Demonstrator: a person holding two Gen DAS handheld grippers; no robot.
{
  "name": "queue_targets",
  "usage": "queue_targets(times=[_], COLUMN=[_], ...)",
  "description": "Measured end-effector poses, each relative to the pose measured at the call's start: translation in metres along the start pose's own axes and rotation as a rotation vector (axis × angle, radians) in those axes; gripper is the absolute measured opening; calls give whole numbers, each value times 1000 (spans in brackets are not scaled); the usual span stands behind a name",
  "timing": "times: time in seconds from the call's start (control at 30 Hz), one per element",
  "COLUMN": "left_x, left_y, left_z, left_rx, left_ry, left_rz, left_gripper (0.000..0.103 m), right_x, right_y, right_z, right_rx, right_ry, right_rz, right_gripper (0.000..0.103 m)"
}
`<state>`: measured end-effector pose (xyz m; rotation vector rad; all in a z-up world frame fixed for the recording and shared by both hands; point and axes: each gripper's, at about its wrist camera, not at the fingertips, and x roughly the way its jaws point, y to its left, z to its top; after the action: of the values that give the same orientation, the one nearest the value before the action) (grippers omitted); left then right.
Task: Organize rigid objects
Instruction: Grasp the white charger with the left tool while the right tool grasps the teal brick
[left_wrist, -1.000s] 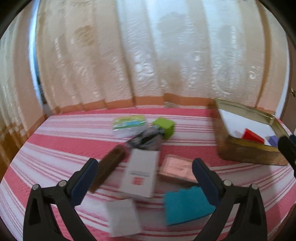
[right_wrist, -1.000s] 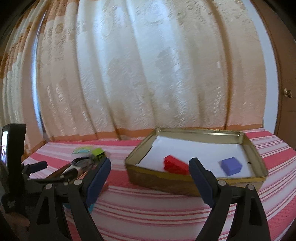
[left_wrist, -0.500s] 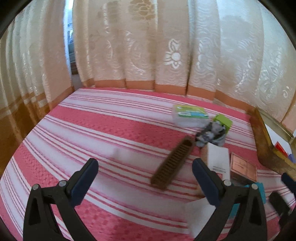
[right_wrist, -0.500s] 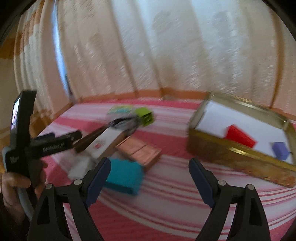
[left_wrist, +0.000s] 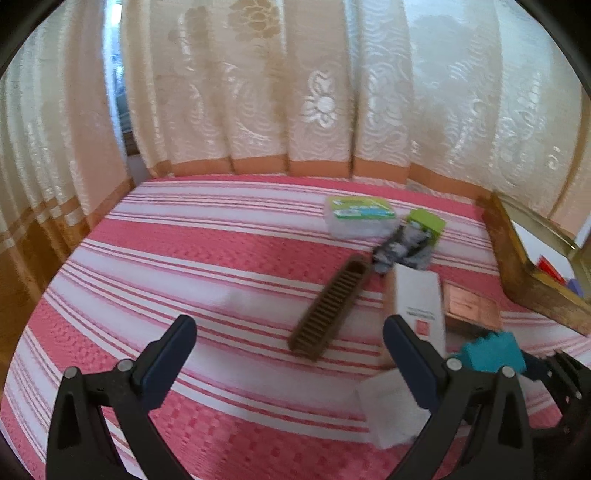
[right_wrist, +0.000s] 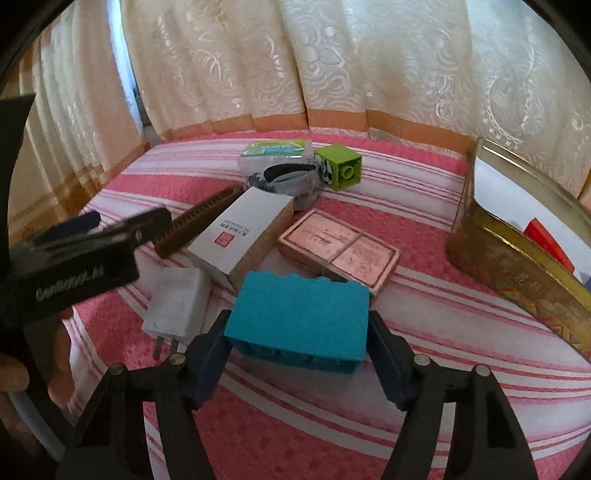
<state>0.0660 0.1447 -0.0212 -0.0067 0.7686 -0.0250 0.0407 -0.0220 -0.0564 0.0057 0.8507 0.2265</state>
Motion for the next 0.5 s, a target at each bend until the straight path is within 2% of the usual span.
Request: queue_targets(times=[0.13, 0.23, 0.3, 0.37, 0.47, 0.5], left_x=[2, 7, 8, 8, 12, 14], left_y=[-8, -18, -29, -40, -54, -57], left_z=[-3, -9, -13, -18, -25, -27], left_rx=[21, 46, 86, 133, 190, 204], left_ry=[50, 106, 125, 127, 154, 165], left_rz=[-74, -120, -129, -127, -141, -135], left_gripper=[94, 86, 84, 76, 65, 65], right_x=[-10, -23, -29, -33, -35, -35], right_y=[-6, -17, -25, -34, -40, -41], right_z=[-2, -1, 0, 1, 2, 2], right_rx=[0, 5, 13, 34, 56, 59], right_ry=[-39, -110, -150, -173, -179, -179], right_rz=[-10, -72, -114, -137, -140, -140], right_gripper=[66, 66, 66, 66, 66, 66])
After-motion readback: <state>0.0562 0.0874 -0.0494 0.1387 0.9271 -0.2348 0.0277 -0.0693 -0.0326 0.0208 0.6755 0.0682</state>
